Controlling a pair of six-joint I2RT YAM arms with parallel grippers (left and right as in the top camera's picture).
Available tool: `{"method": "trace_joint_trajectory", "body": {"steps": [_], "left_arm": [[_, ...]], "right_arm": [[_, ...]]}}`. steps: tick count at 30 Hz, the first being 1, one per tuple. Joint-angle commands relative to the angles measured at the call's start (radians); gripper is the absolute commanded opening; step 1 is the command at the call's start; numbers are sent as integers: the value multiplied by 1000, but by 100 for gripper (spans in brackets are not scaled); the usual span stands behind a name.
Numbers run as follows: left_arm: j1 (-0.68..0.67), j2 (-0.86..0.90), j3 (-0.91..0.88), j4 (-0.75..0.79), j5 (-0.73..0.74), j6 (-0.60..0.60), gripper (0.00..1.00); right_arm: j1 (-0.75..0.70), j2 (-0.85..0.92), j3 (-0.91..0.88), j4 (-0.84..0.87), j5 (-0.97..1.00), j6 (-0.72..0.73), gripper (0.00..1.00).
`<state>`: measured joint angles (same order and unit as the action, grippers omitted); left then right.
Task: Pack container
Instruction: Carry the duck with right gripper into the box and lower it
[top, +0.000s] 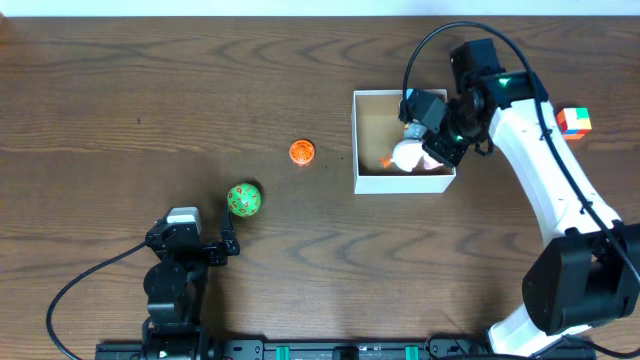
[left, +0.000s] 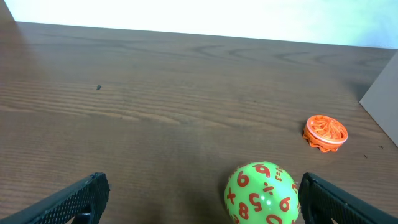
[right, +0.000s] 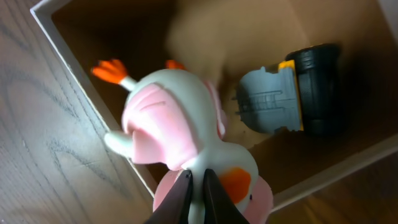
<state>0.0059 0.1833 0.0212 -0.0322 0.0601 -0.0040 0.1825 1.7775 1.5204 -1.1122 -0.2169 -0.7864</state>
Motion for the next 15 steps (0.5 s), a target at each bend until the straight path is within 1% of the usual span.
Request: {"method": "trace_joint_trajectory", "body": {"steps": [1, 3, 5, 7, 10, 15], "left_arm": [[5, -2, -17, -35, -1, -9, 98], [5, -2, -17, -35, -1, -9, 98], [5, -2, -17, -35, -1, -9, 98], [5, -2, -17, -35, -1, -9, 98], [5, -2, -17, -35, -1, -9, 98], [5, -2, -17, -35, -1, -9, 98]], "right_arm": [[0, 3, -12, 5, -20, 3, 9], [0, 3, -13, 5, -20, 3, 9], [0, 3, -13, 5, -19, 4, 16], [-1, 3, -13, 5, -19, 5, 25], [-1, 3, -13, 5, 4, 29, 32], [-1, 3, -13, 14, 29, 44, 35]]}}
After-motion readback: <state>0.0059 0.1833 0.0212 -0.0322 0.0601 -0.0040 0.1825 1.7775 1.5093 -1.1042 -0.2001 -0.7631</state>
